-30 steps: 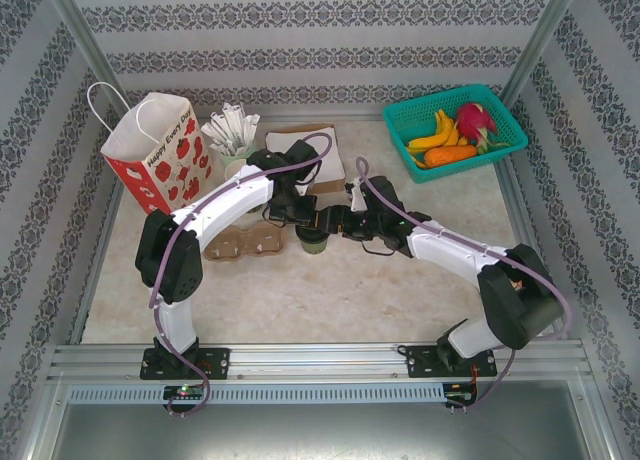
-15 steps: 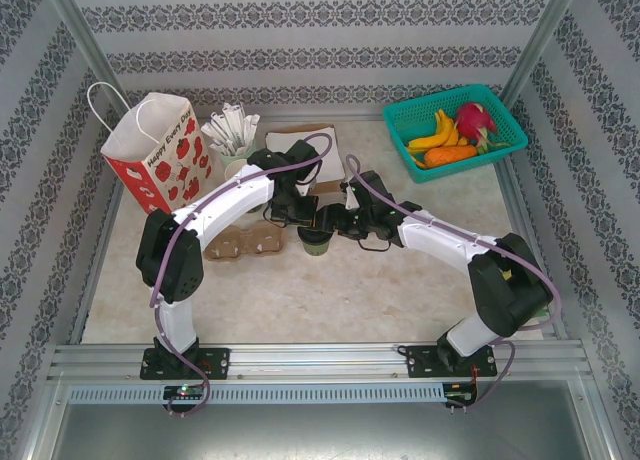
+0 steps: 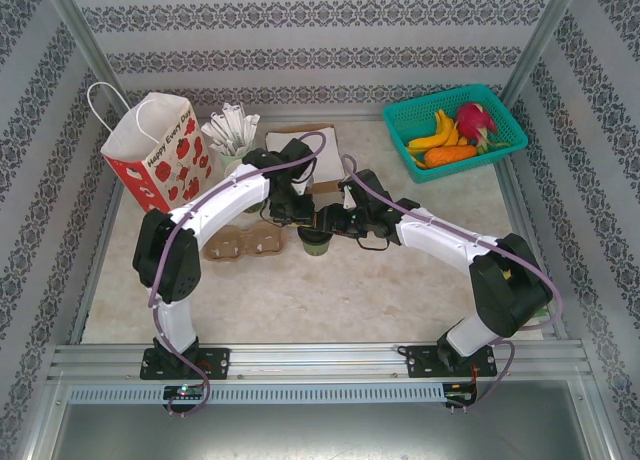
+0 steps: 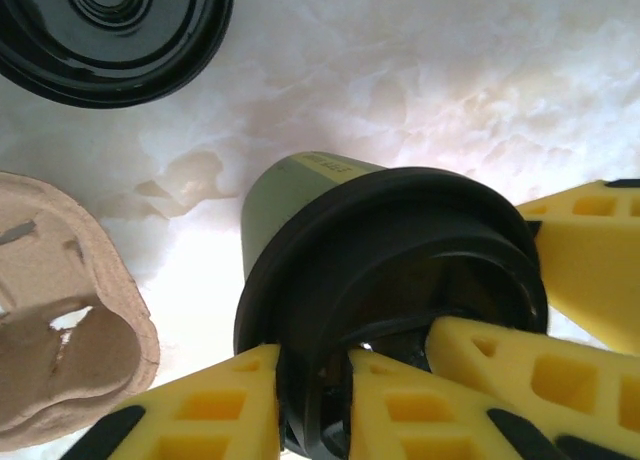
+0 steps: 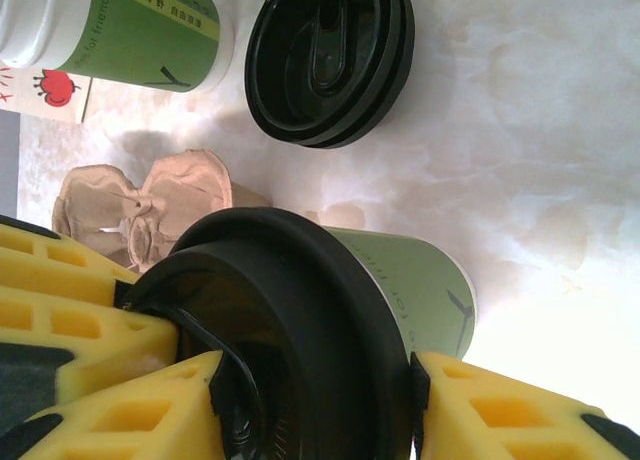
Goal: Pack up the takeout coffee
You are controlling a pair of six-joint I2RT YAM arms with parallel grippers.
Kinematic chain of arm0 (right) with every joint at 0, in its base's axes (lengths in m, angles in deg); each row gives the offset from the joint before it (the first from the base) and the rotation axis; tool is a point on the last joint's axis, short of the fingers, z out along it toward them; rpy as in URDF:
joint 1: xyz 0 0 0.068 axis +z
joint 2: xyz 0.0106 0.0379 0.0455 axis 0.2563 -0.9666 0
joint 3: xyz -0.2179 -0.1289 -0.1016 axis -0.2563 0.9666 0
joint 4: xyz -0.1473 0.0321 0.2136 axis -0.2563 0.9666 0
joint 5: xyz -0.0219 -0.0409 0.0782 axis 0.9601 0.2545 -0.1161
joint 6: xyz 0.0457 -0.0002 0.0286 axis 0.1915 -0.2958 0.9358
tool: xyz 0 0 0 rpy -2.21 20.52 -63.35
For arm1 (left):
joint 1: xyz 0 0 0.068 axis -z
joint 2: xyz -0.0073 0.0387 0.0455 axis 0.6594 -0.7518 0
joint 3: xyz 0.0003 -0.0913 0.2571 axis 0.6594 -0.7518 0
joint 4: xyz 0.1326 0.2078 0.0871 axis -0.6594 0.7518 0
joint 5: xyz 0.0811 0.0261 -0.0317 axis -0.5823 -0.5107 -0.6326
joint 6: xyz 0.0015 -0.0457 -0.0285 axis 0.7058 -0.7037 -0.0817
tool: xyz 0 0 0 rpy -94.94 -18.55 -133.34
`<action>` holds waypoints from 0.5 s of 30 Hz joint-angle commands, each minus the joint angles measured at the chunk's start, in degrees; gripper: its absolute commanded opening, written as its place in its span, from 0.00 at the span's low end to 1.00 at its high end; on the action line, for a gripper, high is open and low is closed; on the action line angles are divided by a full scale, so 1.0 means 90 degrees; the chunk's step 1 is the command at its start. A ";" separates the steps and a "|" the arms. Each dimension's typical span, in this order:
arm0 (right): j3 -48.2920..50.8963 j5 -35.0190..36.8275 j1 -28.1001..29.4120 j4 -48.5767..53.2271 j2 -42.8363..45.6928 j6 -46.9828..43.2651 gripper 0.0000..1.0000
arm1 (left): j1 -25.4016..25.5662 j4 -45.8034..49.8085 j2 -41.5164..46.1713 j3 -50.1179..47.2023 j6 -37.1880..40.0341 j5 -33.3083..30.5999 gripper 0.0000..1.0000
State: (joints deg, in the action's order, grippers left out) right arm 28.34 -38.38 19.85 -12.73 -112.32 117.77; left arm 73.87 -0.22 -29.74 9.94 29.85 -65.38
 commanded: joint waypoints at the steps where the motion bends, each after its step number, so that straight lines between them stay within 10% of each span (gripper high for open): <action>1: -0.0013 0.0281 0.0124 0.0518 -0.0133 -0.0130 0.48 | -0.0056 -0.0570 0.0649 -0.0220 -0.0169 0.0787 0.27; 15: -0.0079 0.0410 0.0187 0.0642 -0.0170 -0.0165 0.48 | -0.0995 -0.2265 0.1526 -0.2482 -0.1301 0.1673 0.24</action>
State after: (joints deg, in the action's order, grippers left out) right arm 27.71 -37.24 20.68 -11.96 -112.32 117.18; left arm 65.15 -14.89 -15.55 -10.56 21.00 -55.22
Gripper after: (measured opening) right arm 0.479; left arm 0.245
